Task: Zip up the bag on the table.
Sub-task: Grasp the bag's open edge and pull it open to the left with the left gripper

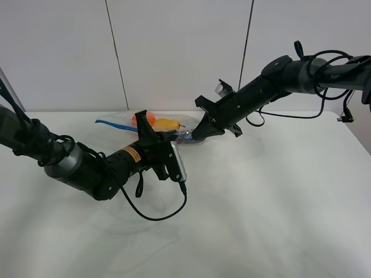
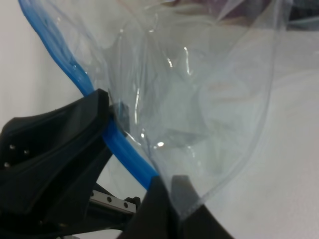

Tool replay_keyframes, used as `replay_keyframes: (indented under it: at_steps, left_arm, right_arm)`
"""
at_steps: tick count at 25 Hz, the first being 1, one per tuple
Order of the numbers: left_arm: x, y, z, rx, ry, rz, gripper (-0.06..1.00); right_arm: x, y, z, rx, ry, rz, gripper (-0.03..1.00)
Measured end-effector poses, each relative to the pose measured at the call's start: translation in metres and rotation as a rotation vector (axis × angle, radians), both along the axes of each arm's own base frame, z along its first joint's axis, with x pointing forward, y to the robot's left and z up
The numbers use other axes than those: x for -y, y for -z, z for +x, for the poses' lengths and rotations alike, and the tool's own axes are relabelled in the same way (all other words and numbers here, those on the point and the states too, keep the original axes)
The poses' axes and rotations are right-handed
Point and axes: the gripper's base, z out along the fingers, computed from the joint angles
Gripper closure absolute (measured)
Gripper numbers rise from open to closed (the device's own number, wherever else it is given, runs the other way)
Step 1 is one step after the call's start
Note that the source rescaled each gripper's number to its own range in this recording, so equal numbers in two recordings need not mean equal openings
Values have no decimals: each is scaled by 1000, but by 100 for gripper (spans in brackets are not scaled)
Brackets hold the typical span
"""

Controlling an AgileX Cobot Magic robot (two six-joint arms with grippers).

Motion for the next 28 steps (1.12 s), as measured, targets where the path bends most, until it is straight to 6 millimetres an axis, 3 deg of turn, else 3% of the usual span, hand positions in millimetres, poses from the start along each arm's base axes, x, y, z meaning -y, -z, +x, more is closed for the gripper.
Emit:
replay_keyframes:
  at_steps: [6,11,20,28]
  left_arm:
    - [-4,-3,3,28,-37,-27,94]
    - [-21,-6,12,75,-73,-16,94]
    - [-90,-13,39,167,-252,6,94]
    - [-149,-13,51,174,-375,32,94]
  right_arm:
    - [-1,-1,1,0,9,14,97]
    - [-4,-5,2,2,29,46,97]
    - [-6,-6,2,0,34,58,97]
    - [-5,-5,2,0,22,45,97]
